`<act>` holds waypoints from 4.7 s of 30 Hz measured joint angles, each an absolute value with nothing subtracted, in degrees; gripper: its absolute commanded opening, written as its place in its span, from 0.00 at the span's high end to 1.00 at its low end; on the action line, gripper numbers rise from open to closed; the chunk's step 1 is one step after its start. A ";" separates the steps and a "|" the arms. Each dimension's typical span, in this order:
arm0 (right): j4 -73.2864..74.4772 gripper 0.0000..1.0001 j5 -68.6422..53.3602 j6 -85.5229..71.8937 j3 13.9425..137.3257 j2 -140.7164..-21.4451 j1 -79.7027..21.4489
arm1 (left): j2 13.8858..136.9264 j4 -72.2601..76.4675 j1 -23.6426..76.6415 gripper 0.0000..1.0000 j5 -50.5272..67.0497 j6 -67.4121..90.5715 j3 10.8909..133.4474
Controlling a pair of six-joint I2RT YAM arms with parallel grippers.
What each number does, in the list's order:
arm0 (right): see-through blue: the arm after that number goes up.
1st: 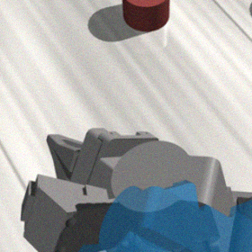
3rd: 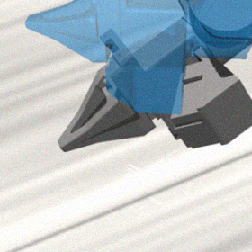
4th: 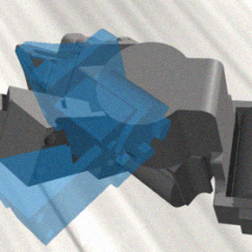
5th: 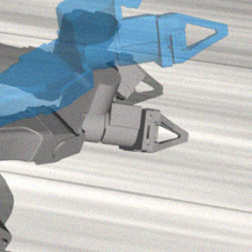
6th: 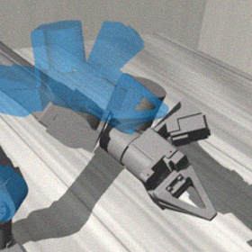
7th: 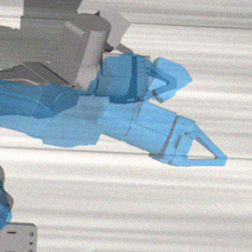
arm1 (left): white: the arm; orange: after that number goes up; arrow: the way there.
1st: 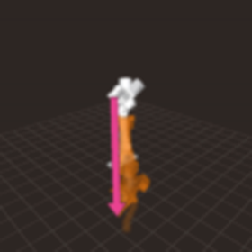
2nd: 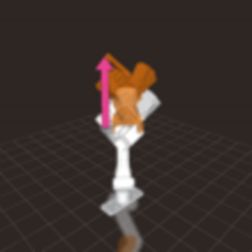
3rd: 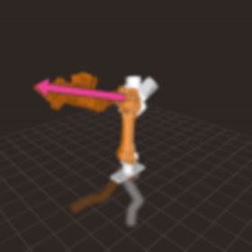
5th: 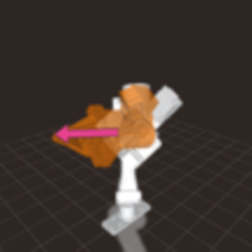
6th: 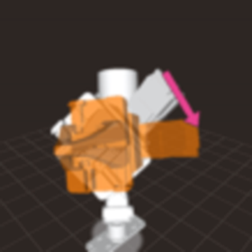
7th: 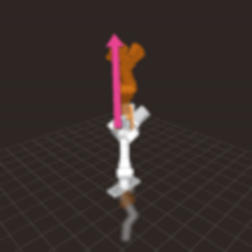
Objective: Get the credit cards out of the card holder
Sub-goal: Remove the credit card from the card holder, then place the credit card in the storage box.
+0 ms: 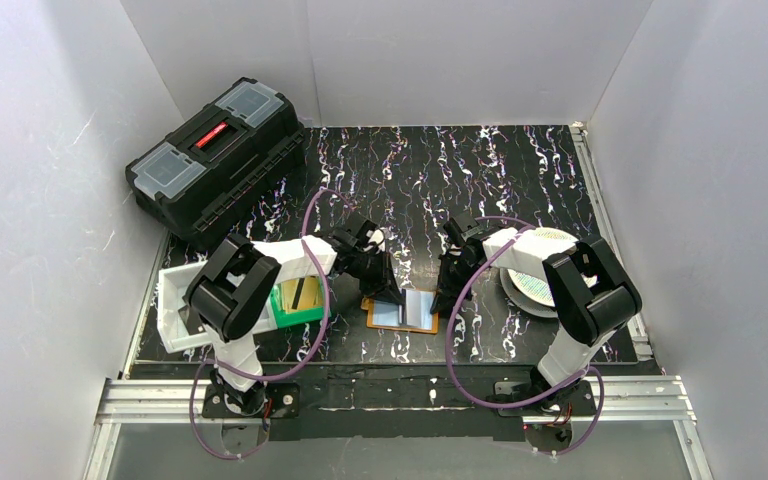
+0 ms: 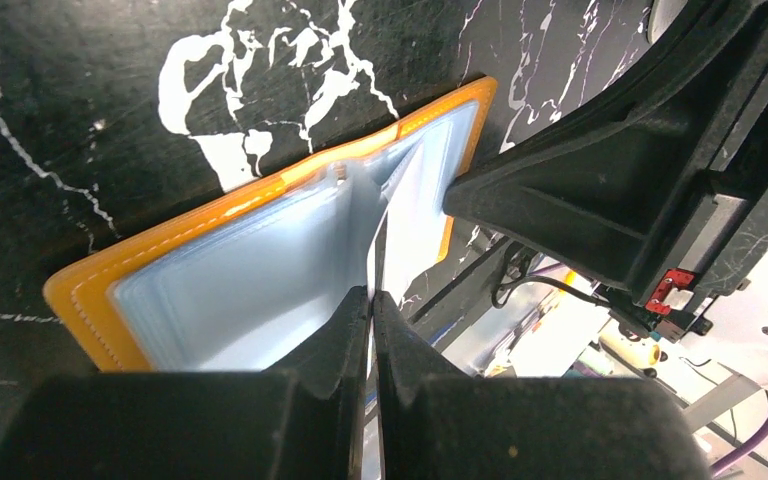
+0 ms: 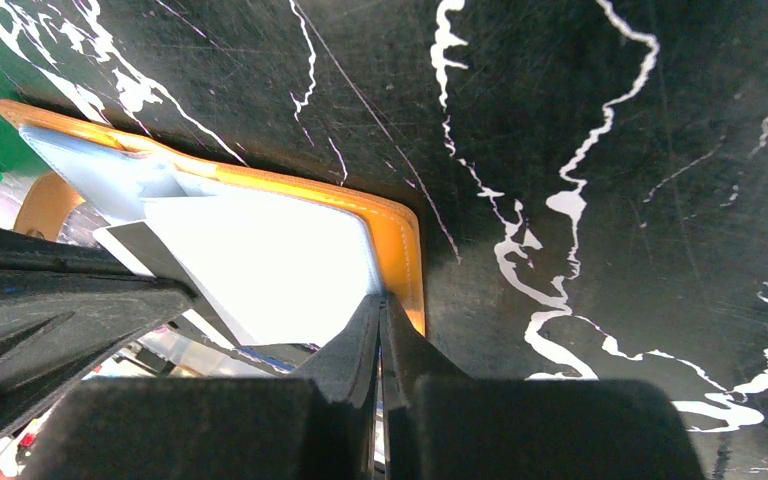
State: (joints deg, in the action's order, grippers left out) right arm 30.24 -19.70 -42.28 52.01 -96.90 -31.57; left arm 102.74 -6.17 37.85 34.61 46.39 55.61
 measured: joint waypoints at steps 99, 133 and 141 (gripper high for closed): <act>36.16 0.02 -18.65 -38.37 62.52 -86.80 -32.27 | 74.85 -73.49 18.24 1.00 -29.74 33.56 75.02; 37.28 0.02 -18.11 -37.04 63.11 -86.98 -32.27 | 87.42 -62.78 12.40 0.60 -31.29 27.35 66.11; 37.21 0.02 -17.50 -37.08 62.67 -86.98 -32.27 | 84.75 -63.46 12.21 0.56 -25.74 25.85 68.84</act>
State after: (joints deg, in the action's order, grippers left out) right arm 37.21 -17.50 -37.08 62.67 -86.98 -32.27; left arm 84.75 -63.46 12.21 -25.74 25.85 68.84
